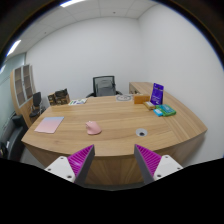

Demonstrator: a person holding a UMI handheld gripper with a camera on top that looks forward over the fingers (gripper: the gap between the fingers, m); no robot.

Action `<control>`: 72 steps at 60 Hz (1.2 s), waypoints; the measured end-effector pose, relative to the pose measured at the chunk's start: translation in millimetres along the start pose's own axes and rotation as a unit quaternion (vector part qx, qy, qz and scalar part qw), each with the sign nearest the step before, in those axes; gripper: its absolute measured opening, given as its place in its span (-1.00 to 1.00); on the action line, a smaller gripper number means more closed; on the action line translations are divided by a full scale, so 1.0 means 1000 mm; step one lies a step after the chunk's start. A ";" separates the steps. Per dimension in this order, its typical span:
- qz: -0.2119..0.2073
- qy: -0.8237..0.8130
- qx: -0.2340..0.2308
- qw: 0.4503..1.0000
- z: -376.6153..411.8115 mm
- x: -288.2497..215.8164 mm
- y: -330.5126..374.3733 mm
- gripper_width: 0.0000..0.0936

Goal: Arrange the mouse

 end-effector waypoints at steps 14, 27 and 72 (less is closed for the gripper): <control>-0.001 -0.014 -0.003 1.000 0.085 0.021 -0.059 0.77; 0.009 0.011 0.006 1.000 0.110 0.031 -0.153 0.78; 0.045 0.020 0.003 0.999 0.091 -0.009 -0.370 0.78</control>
Point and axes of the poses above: the point between the fingertips, and its own axes, seen from behind it with the camera up: z to the left, x down, y backward, against the way the camera looks, the point moved 5 cm from there along y, backward, against the way the camera looks, and after that the axes turned 9 degrees about -y, right-handed, at the moved point
